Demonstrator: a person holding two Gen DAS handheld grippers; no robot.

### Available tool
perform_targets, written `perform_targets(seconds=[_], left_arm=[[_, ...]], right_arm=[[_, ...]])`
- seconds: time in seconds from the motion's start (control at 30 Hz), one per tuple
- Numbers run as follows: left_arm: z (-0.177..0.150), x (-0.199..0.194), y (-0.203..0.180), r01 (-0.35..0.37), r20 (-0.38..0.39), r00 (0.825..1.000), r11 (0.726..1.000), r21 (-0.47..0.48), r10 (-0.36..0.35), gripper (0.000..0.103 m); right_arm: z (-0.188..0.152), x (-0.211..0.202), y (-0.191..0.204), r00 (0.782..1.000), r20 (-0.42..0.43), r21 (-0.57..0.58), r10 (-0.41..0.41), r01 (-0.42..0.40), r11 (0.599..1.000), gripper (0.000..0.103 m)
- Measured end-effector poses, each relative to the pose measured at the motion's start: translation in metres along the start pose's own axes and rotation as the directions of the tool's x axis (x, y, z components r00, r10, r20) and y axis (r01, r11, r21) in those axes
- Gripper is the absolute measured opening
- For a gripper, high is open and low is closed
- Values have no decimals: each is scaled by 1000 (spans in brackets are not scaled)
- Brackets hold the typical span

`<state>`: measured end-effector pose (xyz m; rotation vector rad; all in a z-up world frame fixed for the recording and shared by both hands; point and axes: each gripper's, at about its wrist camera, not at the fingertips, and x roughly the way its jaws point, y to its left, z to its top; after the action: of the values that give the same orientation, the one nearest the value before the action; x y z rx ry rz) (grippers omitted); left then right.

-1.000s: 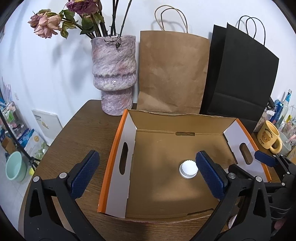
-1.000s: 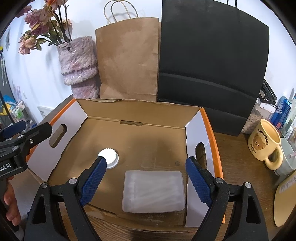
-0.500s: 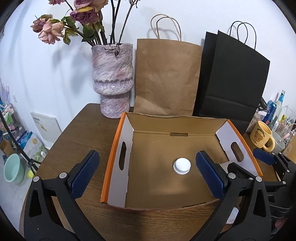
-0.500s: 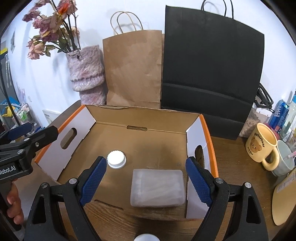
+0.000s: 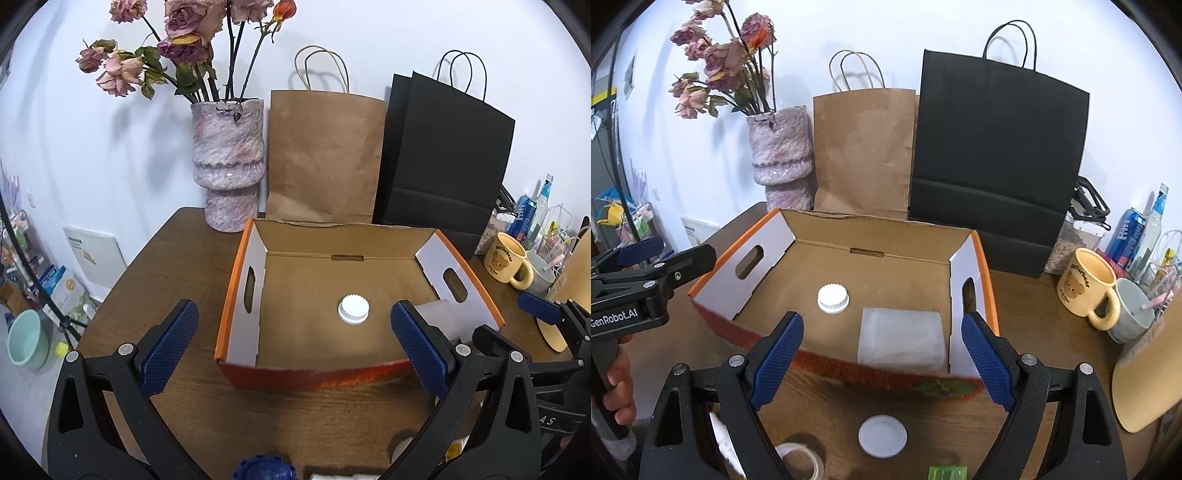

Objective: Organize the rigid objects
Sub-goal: 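Withdraw both open tools from the cardboard box back over the table, then reach the right tool to the white plug adapter and grasp it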

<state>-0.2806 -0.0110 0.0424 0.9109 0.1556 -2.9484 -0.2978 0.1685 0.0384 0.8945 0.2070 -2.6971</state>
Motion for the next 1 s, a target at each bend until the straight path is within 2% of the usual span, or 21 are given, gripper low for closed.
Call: perform_targets(seconds=[0.63,1.0], left_arm=[[-34,-58,6,8,20,1000,1000,19,-8,103],[-66,-87,6,10,10,1000,999,46,-10,103]], right_arm=[[-48,-61,5,1000,22,31,-9,8,999,91],[-83,-90,9,1000,10,32,-11,11,999,91]])
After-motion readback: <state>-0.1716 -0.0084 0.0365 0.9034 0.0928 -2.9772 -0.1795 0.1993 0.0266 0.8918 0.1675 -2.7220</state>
